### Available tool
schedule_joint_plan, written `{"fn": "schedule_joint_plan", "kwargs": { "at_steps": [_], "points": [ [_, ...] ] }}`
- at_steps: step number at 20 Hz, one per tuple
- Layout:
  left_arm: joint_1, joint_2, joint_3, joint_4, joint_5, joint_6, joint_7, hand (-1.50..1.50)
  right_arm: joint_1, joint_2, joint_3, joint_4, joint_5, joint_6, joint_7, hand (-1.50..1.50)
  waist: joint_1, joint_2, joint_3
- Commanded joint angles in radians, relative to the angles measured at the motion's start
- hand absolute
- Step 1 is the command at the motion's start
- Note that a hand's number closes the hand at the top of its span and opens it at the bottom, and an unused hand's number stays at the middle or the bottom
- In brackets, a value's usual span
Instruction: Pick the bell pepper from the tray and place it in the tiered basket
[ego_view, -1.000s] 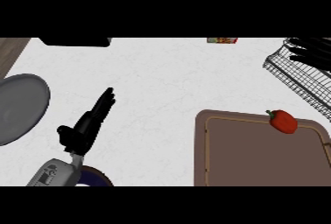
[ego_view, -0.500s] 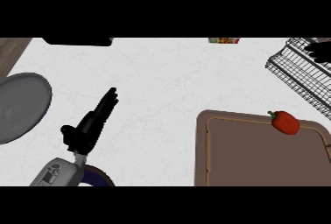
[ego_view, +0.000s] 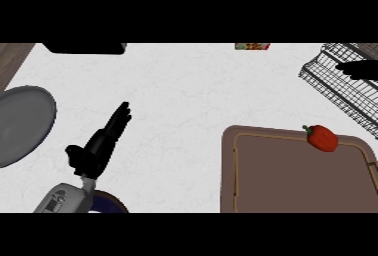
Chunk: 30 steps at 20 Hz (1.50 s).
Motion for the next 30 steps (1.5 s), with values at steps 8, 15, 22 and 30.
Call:
{"fn": "schedule_joint_plan", "kwargs": {
  "at_steps": [8,15,22,30],
  "points": [
    [-0.004,-0.041,0.017,-0.013,-0.044,-0.001,0.027,0.0,0.035,0.079,0.164,0.084,0.34,-0.069,-0.278,-1.5,-0.008,-0.005,-0.001],
    [-0.017,-0.041,0.069,-0.005,-0.052,-0.024,0.056,0.0,0.056,0.109,0.187,0.155,0.42,-0.141,-0.377,-1.5,-0.016,-0.007,-0.002],
    [0.012,-0.085,0.046,-0.058,-0.099,0.0,0.08,0.0,0.034,0.162,0.243,0.345,0.533,-0.242,-0.469,-1.5,-0.007,-0.004,-0.001],
    [0.001,-0.093,0.095,0.044,-0.103,-0.071,-0.001,0.0,0.022,0.171,0.273,0.426,0.579,-0.268,-0.571,-1.5,-0.014,-0.004,-0.002]
  ]
}}
